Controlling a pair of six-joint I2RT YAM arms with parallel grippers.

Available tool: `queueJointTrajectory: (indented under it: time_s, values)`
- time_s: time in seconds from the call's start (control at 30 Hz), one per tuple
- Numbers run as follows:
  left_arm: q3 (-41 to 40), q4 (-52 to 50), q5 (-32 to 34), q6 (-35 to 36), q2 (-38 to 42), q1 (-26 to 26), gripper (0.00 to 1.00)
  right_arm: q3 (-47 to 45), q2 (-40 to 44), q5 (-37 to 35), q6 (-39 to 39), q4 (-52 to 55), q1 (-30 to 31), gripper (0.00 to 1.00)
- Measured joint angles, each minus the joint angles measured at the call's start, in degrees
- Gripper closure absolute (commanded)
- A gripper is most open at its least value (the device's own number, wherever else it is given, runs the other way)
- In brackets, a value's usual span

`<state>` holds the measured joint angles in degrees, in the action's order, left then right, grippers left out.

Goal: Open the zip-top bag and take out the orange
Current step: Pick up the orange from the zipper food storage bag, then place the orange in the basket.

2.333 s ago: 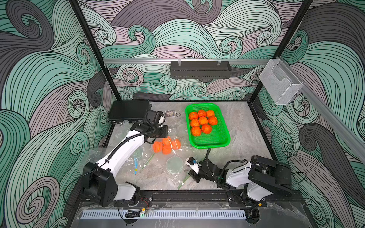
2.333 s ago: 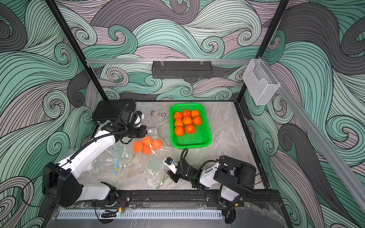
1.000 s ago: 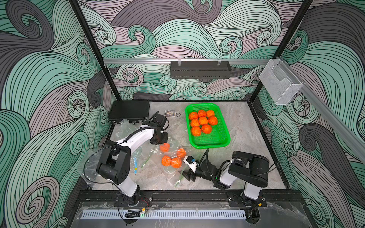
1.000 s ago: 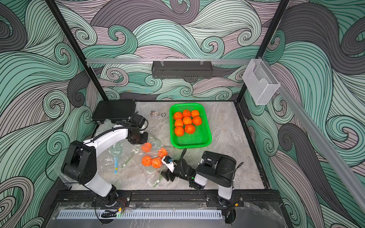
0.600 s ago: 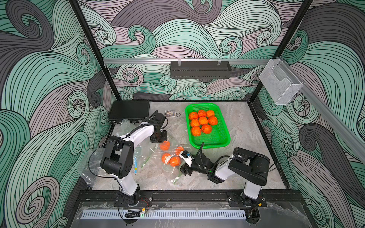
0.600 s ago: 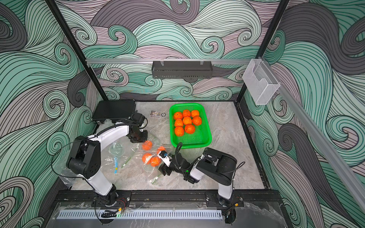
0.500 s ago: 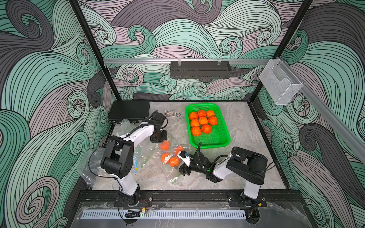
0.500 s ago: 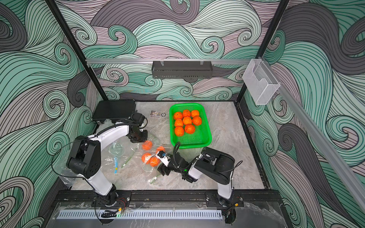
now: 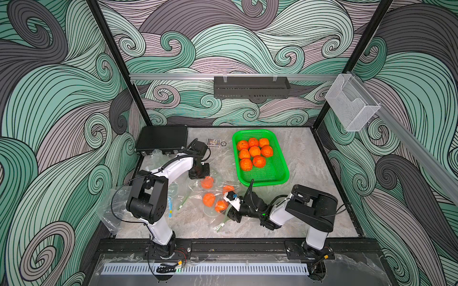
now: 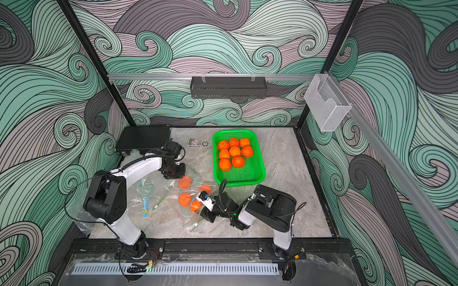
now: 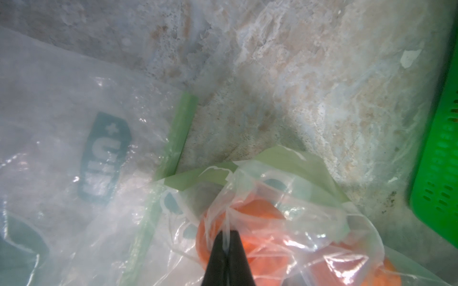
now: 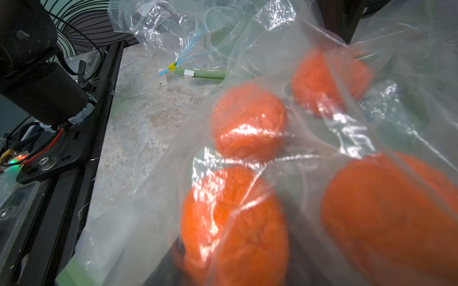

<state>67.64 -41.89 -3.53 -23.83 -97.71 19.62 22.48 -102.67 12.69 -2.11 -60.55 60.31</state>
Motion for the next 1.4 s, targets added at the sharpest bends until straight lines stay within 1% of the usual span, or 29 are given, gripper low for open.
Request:
queueJointTrajectory:
  time_s: [0.2,0.3,0.47,0.67,0.9,0.97,1.13,1.2,1.27,1.4]
  values:
    - [0.0,-0.2,0.6,0.0,0.1,0.0,1.0,-4.4,8.7,0.3,-0.9,4.1,-0.3,0.58]
    - [0.0,-0.2,0.8,0.0,0.1,0.0,1.0,-5.6,13.6,0.3,-0.9,8.6,-0.4,0.59]
    - [0.0,-0.4,1.0,0.0,0.1,0.0,1.0,-5.4,22.1,0.2,-1.0,20.1,-0.5,0.59]
    - [0.0,-0.6,1.6,0.0,0.1,0.0,1.0,-3.1,32.3,-0.9,-2.7,38.4,-0.5,0.59]
    - [0.0,-0.8,1.9,0.0,0.1,0.0,1.0,3.8,45.9,-5.9,-6.7,61.9,-0.6,0.6]
    - [0.0,-0.9,1.9,0.0,0.1,0.0,1.0,7.7,47.5,-6.8,-8.1,68.1,-0.8,0.59]
    - [0.0,-1.0,1.9,0.0,0.1,0.0,1.0,19.4,47.5,-9.9,-9.3,82.2,-1.2,0.58]
    - [0.0,-1.0,1.8,0.0,0.1,0.0,1.0,22.6,47.8,-11.1,-9.2,86.1,-2.9,0.58]
    - [0.0,-1.0,1.8,0.0,0.1,0.0,1.0,25.0,47.8,-11.5,-8.8,88.8,-6.3,0.58]
    - [0.0,-1.0,1.7,0.0,0.1,0.0,1.0,30.4,44.6,-11.4,-8.2,92.3,-17.9,0.58]
